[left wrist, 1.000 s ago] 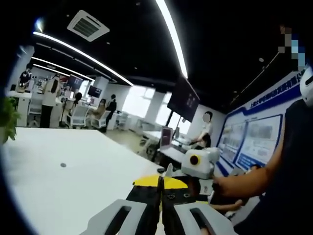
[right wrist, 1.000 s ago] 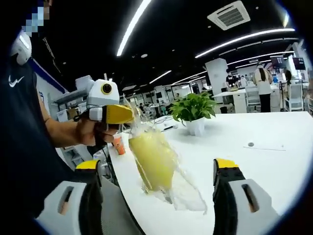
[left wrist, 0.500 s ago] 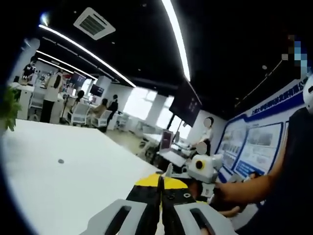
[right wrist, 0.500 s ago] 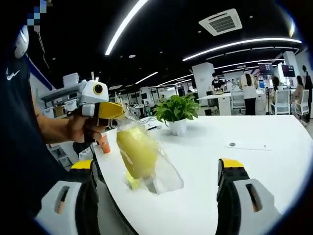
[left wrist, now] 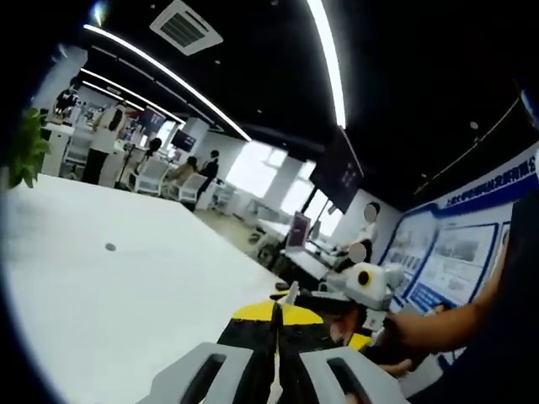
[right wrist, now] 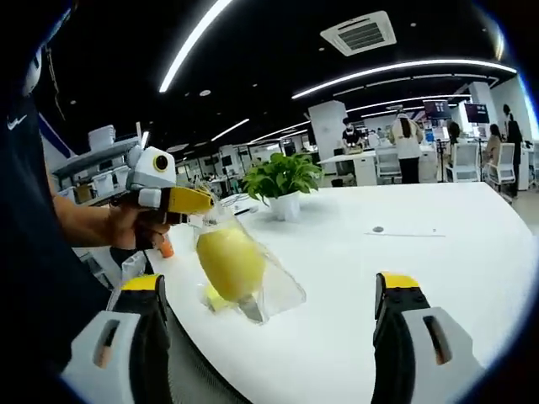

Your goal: Compare the silicone blocks by pressing each to a similar depth, holding the contact briefly, and releasing to observe deformation and rebound differences across the visible hardness samples.

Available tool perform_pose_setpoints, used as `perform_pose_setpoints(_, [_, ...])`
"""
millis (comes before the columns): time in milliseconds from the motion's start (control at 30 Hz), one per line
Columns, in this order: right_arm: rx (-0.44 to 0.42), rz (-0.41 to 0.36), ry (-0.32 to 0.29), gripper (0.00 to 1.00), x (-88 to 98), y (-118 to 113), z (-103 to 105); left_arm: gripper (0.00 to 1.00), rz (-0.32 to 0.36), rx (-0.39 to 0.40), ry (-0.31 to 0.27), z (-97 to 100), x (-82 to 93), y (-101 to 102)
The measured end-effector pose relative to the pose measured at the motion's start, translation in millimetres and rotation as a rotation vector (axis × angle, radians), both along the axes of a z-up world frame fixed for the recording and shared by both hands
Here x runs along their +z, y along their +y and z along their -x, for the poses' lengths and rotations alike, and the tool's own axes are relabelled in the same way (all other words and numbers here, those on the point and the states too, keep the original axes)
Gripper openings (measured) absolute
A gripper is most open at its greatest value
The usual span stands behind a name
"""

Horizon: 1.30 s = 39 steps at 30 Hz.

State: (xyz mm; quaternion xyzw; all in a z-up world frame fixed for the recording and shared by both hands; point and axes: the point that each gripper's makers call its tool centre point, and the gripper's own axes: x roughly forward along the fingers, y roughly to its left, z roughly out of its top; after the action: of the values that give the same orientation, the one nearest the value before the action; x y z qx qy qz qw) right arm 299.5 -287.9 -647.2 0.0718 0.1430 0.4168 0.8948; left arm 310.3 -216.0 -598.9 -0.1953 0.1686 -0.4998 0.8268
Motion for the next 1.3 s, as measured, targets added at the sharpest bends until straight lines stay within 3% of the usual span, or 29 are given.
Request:
perform_pose_setpoints(67, [-0.004,-0.004,0.006,0.96,-3.3,-2,1,0.0,0.002,0.005,0.03,0.8,-10.2,0])
perform_pose_setpoints(400, [-0.035,0.0,0.055,0.96,-23.9,-12,8,0.0,-0.03,0.012,0.069,5.4,-53.5,-6])
perform_pose_setpoints(833, [-0.04,0.022,0.089,0.96,-49.9,-15,21,0.0,-0.012,0.007,0.193,10.0,-91.6,-16])
perform_pose_setpoints(1067, [-0.037,0.024,0.107,0.96,-56.9,-13,22,0.0,-0.014,0.057,0.242,-2.0,-112.5,-12])
perform_pose_setpoints(1300, [-0.03,0.017,0.134,0.96,-63.4,-12,25,0.0,-0.081,0.148,0.205,-29.9,-130.1,9])
